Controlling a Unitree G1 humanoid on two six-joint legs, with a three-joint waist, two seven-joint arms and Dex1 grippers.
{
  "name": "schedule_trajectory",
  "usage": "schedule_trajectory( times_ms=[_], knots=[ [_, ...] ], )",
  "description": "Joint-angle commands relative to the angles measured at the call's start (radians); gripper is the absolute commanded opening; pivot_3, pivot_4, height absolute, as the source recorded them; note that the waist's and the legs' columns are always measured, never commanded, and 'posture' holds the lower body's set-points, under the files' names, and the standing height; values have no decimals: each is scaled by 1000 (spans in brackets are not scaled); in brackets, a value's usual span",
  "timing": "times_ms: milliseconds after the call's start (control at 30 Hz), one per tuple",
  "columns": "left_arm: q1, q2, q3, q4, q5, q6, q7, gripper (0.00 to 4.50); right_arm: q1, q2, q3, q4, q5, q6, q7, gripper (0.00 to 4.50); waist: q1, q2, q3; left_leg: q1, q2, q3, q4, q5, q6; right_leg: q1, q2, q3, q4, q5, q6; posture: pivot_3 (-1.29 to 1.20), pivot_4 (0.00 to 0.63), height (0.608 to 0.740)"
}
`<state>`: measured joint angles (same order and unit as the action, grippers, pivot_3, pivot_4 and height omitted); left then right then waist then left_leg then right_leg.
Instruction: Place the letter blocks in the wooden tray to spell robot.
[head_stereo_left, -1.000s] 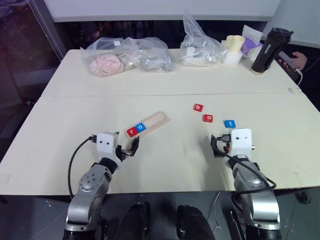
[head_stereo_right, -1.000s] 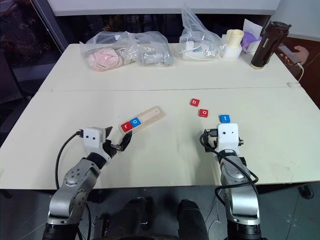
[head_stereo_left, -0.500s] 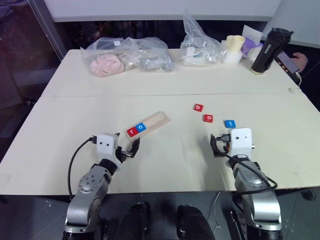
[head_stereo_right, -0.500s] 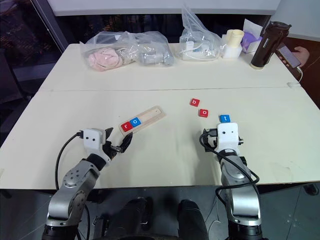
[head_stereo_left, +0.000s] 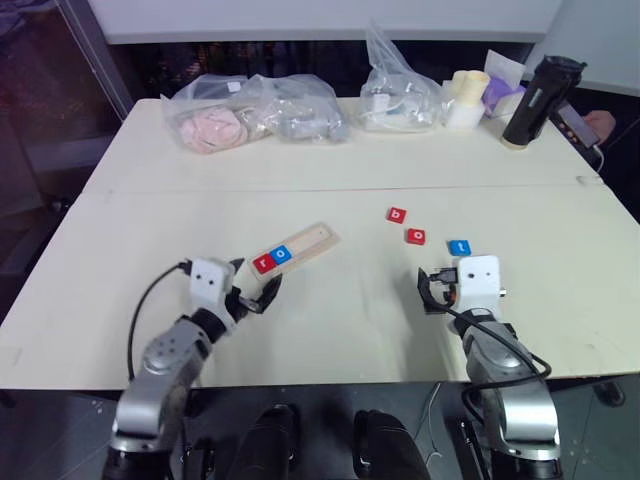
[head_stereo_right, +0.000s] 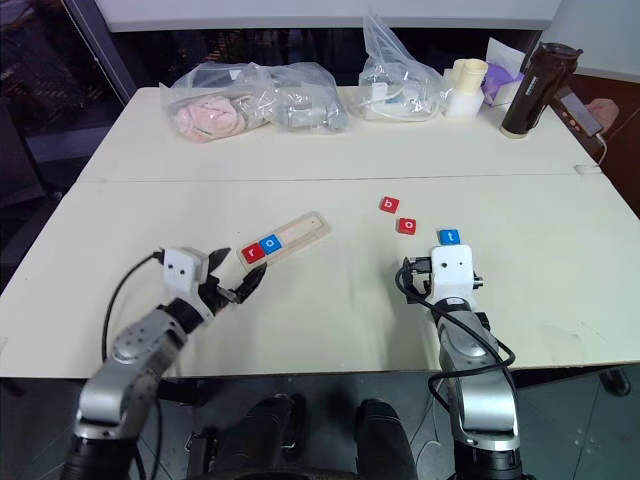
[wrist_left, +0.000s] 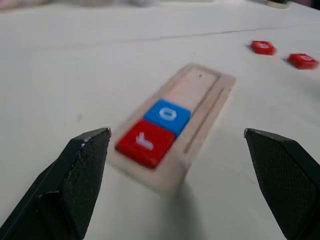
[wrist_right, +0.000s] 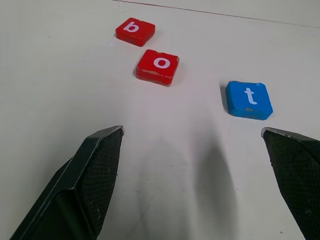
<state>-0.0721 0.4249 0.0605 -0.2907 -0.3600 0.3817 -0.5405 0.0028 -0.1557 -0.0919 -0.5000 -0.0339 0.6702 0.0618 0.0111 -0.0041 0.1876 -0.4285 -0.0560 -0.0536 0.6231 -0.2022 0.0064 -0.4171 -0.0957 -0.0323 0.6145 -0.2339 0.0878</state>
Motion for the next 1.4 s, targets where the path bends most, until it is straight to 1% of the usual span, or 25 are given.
schedule_trajectory(
  times_ms=[33,133,233,300,367,500,767,1100,1400],
  knots=[
    [-90,106,9,123,-31,-41,-205,4500,-11,8,2,-19,-1,-19,-13,4470,-1,1,-1,0,0,0,0,0,0,-2,0,0,0,0,0,0,150,738],
    [-149,154,-1,216,-39,-67,-302,4500,-16,12,8,-16,-2,-19,-20,4470,-1,1,-1,0,0,2,-1,0,0,-4,0,0,-1,0,0,0,150,738],
    [-280,215,-66,406,-17,-99,-513,4500,-14,24,12,-12,-6,-28,-36,4470,3,1,-1,-1,-1,4,-2,2,3,-4,0,2,0,0,0,0,150,738],
    [-343,224,-107,506,7,-139,-603,4500,-14,31,12,-11,-9,-33,-47,4470,2,1,-1,-1,-1,3,-2,3,2,-4,2,2,1,0,0,0,150,738],
    [-379,219,-128,573,30,-173,-638,4500,-15,35,12,-11,-11,-34,-54,4470,0,1,-1,-1,-1,3,-2,3,2,-3,2,2,1,0,0,0,150,738],
    [-461,179,-140,729,87,-272,-646,4500,-11,42,16,-14,-14,-41,-71,4470,-2,0,-1,-1,0,4,-2,3,2,-3,2,2,1,1,1,0,150,738],
    [-533,141,-151,880,149,-386,-659,4500,-4,44,12,-22,-14,-41,-86,4470,-1,0,-1,-1,0,4,-1,3,2,-3,2,2,5,2,3,0,150,738],
    [-560,120,-130,940,153,-425,-657,4500,-3,37,12,-25,-12,-37,-85,4470,1,0,-1,-1,-1,4,1,3,3,-3,2,2,6,2,3,0,150,738],
    [-564,127,-112,903,117,-381,-712,4500,-10,29,15,-14,-11,-38,-77,4470,0,0,-1,-1,-1,4,4,3,3,-3,2,2,10,2,3,0,150,738]
  ],
)
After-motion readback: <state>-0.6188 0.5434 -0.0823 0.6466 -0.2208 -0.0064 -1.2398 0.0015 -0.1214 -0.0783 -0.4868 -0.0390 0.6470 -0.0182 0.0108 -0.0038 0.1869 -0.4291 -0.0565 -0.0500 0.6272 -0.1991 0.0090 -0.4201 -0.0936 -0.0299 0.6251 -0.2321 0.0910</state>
